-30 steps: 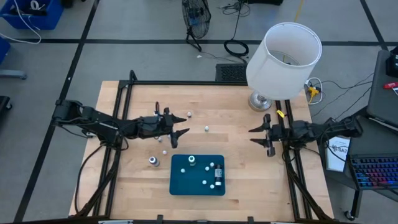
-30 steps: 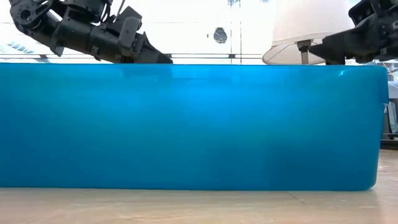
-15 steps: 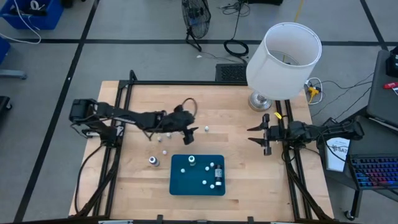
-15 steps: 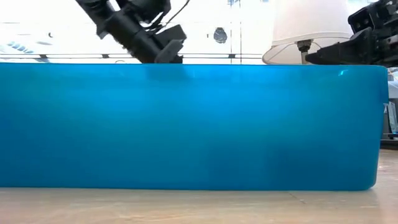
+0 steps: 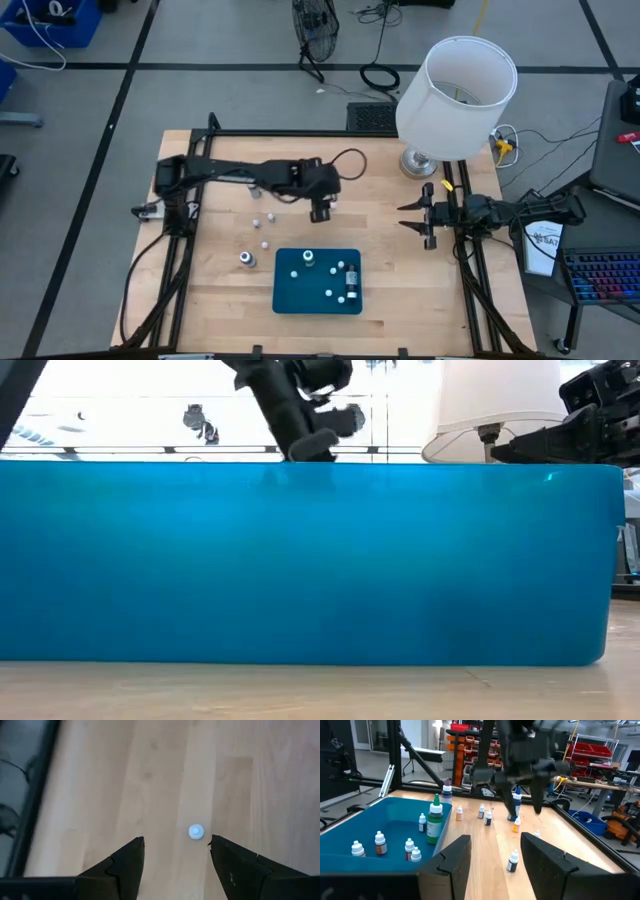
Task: Pick & Place food coloring
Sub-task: Put the purple food coloring bottle into the blue container
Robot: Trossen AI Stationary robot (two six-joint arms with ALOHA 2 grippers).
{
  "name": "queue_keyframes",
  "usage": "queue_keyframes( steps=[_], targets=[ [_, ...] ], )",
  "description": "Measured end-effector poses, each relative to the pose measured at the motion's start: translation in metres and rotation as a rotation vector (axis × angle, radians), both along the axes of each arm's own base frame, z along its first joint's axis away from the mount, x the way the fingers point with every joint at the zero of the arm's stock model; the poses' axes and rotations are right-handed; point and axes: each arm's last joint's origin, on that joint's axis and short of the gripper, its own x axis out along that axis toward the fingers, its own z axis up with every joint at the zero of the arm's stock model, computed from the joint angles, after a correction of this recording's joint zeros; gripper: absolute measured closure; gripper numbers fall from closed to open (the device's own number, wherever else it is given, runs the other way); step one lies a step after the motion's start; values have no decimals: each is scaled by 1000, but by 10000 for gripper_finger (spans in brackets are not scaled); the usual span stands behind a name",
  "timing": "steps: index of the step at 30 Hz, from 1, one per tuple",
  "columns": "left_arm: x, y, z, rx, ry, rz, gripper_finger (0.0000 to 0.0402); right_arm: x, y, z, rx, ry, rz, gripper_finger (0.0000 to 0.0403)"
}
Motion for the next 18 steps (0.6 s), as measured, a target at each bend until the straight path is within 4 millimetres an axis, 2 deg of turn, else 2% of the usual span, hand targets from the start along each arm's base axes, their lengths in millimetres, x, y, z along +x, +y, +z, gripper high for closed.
queue_keyframes(
  steps=[4,8,18],
  targets=[
    [16,14,-19,-77,78,-71,172,0,0,0,0,1,0,243],
    [22,18,-36,-121,110,-168,172,0,0,0,0,1,0,242],
    [27,19,-39,-94,91,-187,172,0,0,0,0,2,0,241]
  ],
)
